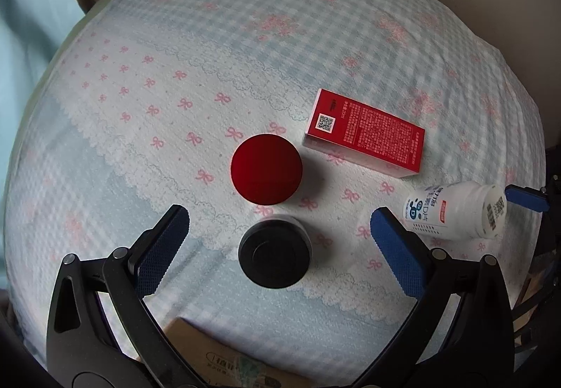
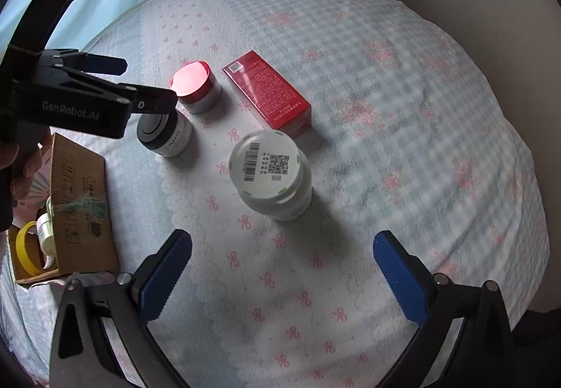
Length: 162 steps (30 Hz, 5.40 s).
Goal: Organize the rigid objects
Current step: 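Move both tools back toward the red and black jars and pill bottle, then grasp the red-lidded jar with left tool while right tool grasps white pill bottle, then carry the red-lidded jar and pill bottle over the cardboard box, then lower both items into the box and open both tools, then move both tools back toward the black jar and red box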
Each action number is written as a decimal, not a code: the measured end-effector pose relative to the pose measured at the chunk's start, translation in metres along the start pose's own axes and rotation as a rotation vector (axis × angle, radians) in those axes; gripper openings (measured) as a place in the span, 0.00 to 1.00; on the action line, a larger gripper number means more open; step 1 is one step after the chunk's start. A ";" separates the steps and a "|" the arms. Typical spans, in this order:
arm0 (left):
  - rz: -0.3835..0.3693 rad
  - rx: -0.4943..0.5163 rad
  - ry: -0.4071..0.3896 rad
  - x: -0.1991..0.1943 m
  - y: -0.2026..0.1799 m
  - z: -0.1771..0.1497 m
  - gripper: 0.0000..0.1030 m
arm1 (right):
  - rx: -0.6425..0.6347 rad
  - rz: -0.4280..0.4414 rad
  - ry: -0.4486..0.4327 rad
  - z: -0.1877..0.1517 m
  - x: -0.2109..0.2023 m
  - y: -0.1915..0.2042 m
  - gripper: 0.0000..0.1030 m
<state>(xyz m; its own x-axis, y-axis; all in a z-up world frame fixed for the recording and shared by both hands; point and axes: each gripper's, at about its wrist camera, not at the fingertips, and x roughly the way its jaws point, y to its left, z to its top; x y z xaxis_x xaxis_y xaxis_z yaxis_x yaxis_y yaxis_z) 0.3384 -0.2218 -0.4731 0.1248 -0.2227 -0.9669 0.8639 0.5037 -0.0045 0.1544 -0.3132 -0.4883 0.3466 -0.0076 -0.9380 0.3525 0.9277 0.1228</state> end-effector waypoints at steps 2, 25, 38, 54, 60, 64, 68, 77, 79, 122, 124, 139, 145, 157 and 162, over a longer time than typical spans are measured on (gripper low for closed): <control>0.009 0.012 -0.003 0.012 0.000 0.004 1.00 | -0.007 0.001 -0.023 0.001 0.012 -0.002 1.00; 0.056 0.062 -0.023 0.080 0.000 0.020 0.50 | -0.172 0.006 -0.165 -0.004 0.064 0.009 0.47; 0.063 0.057 -0.026 0.069 0.000 0.017 0.50 | -0.167 0.010 -0.150 0.001 0.063 0.007 0.46; 0.072 -0.024 -0.124 -0.028 0.002 0.018 0.50 | -0.181 -0.004 -0.214 0.011 -0.001 0.012 0.46; 0.066 -0.079 -0.183 -0.102 0.004 0.008 0.50 | -0.196 -0.010 -0.261 0.015 -0.060 0.022 0.46; 0.067 -0.118 -0.217 -0.155 0.012 -0.008 0.50 | -0.219 -0.010 -0.289 0.019 -0.105 0.035 0.46; 0.066 -0.174 -0.247 -0.203 0.020 -0.036 0.50 | -0.250 -0.008 -0.316 0.019 -0.147 0.053 0.46; 0.097 -0.268 -0.304 -0.301 0.046 -0.122 0.50 | -0.291 0.044 -0.350 0.014 -0.222 0.110 0.46; 0.109 -0.292 -0.309 -0.317 0.052 -0.145 0.50 | -0.307 0.056 -0.349 0.012 -0.233 0.127 0.46; 0.194 -0.857 0.009 -0.169 0.211 -0.377 0.50 | -0.588 0.305 0.260 -0.014 0.007 0.319 0.44; 0.187 -0.857 0.009 -0.168 0.214 -0.375 0.50 | -0.585 0.302 0.267 -0.012 0.010 0.321 0.44; 0.173 -0.845 0.028 -0.177 0.208 -0.363 1.00 | -0.589 0.254 0.262 -0.018 0.008 0.309 1.00; 0.184 -0.833 0.012 -0.193 0.193 -0.360 1.00 | -0.584 0.259 0.213 -0.015 -0.013 0.306 1.00; 0.217 -0.851 -0.059 -0.261 0.166 -0.362 1.00 | -0.585 0.247 0.136 -0.014 -0.075 0.301 1.00; 0.250 -0.868 -0.072 -0.303 0.150 -0.363 1.00 | -0.563 0.225 0.116 -0.012 -0.111 0.293 1.00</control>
<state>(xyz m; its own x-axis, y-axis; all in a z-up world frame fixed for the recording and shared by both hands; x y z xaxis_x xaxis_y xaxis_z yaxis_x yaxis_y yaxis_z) 0.2527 0.2244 -0.2738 0.3144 -0.0595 -0.9474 0.1398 0.9901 -0.0158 0.2092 -0.0361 -0.3524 0.2510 0.2226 -0.9420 -0.2423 0.9567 0.1615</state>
